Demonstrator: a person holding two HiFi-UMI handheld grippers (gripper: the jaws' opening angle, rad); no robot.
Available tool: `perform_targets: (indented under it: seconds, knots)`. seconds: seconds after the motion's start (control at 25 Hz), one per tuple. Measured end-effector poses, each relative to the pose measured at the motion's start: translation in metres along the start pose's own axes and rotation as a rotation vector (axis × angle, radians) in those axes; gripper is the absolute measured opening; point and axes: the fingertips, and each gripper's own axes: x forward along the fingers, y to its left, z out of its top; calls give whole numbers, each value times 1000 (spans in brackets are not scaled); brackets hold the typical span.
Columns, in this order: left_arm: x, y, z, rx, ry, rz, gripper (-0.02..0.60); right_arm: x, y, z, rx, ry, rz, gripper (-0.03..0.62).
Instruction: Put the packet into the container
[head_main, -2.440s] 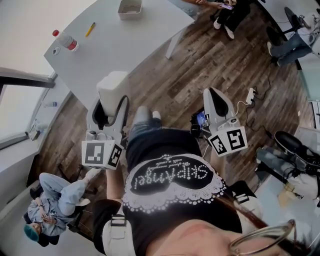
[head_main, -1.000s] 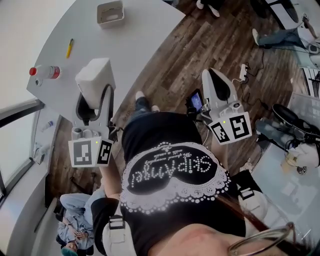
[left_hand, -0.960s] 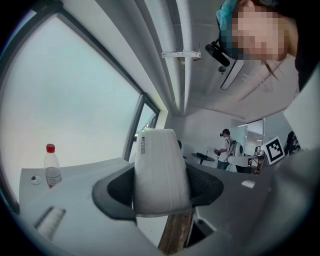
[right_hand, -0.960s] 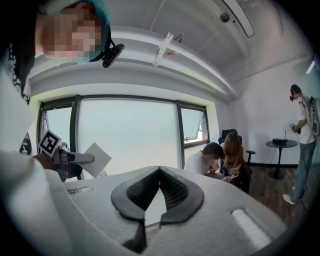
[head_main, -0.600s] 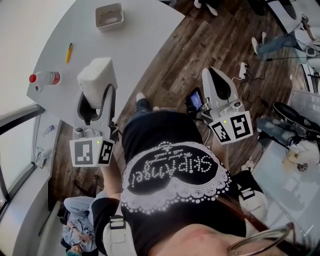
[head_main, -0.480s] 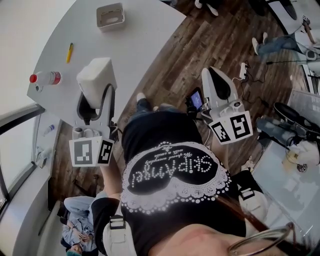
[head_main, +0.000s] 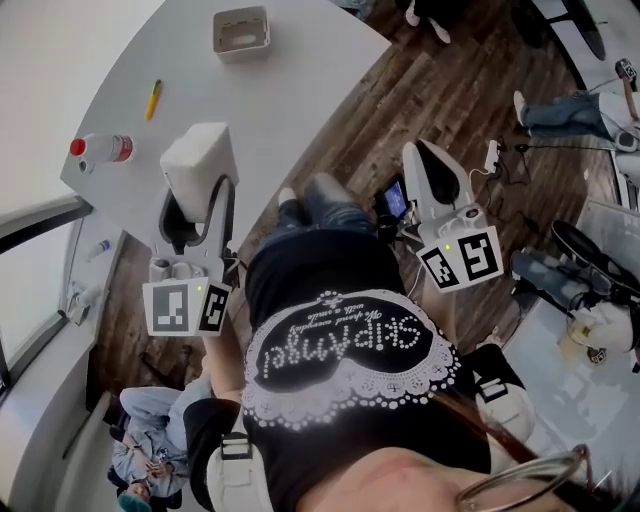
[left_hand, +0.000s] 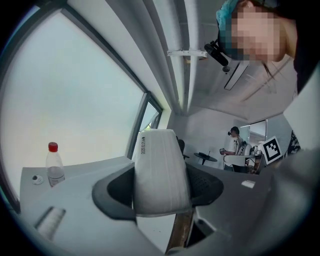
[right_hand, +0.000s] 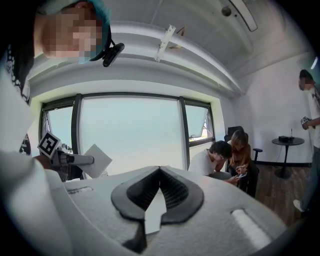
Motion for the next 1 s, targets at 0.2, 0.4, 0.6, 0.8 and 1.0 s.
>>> perform_targets:
  seconds: [0.2, 0.4, 0.6, 0.8, 1.0]
  knots:
    - [1, 13, 1, -13, 2, 42, 281, 23, 5, 1, -1, 10, 51, 2]
    - [9, 28, 1, -19, 15, 87, 281, 52, 9, 0, 4, 29, 108, 2]
    - [29, 34, 13, -31, -19, 120, 281, 82, 0, 7, -3, 35, 164, 2]
    - [55, 35, 20, -44, -34, 146, 281, 112, -16, 14, -13, 44, 209, 2]
    - [70, 37, 22, -57, -37, 185, 281, 134, -28, 19, -16, 50, 247, 2]
